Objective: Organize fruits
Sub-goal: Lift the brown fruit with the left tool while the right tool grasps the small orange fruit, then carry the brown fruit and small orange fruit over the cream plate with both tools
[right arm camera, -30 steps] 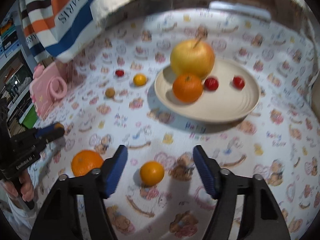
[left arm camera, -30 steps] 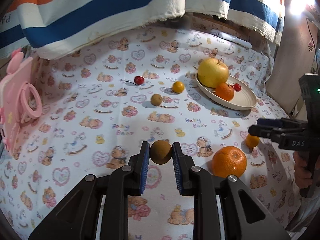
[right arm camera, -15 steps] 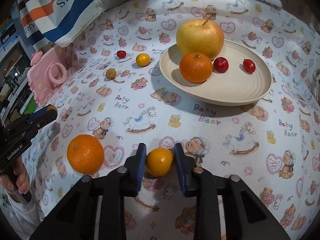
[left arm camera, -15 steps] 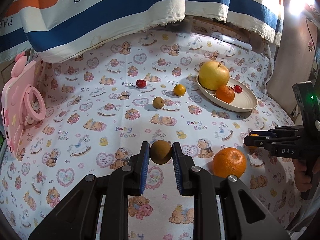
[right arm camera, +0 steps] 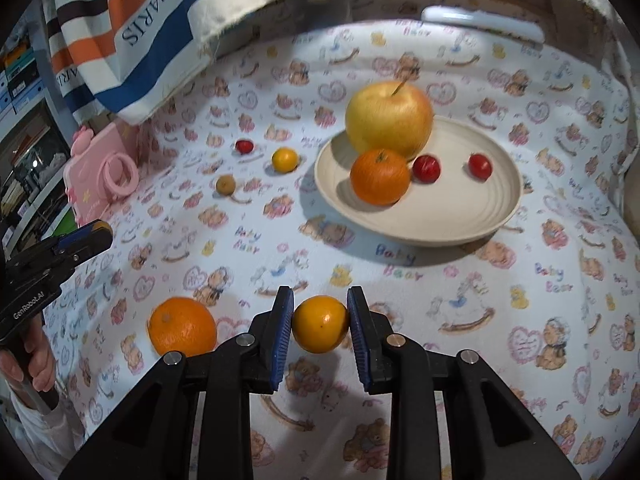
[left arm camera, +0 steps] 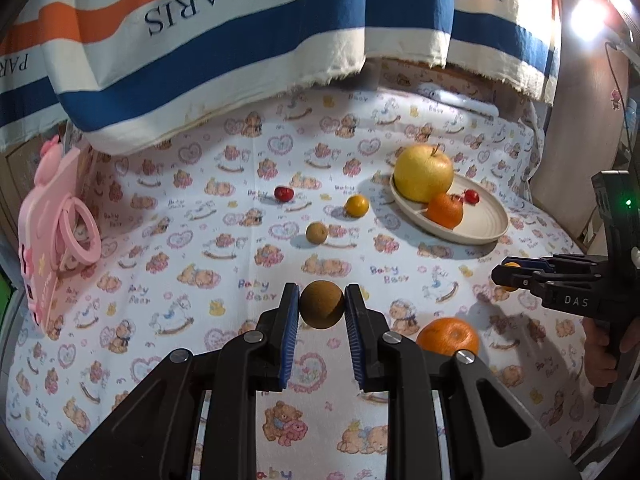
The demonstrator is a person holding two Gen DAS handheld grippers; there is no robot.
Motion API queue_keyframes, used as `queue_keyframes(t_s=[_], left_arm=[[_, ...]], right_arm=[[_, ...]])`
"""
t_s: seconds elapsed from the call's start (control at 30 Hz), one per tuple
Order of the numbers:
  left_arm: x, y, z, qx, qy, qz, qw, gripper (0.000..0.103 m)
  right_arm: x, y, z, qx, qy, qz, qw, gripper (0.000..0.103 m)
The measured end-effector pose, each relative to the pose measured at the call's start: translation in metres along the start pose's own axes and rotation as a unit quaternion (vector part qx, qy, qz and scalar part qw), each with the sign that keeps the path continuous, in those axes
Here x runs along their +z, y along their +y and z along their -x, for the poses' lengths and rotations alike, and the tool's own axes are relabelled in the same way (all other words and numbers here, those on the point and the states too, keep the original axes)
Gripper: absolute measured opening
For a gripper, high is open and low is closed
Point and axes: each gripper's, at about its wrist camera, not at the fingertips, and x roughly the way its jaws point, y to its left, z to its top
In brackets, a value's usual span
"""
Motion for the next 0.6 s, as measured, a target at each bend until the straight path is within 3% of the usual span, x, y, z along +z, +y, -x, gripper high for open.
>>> queue_keyframes(t_s=[0.27, 0.6], left_arm=[[0.028, -0.016, 0.016, -0.006, -0.032, -0.028, 0.9991, 0.022], [0.089, -0.052, 0.029, -0.039, -0.088, -0.054, 0.9939, 0.022]], right_arm=[[0.024, -0.015, 0.036, -0.025, -0.049, -0.023, 0.998, 0.029], [0.081, -0.018, 0.105, -0.059, -0.155, -0.025, 0.986, 0.029]])
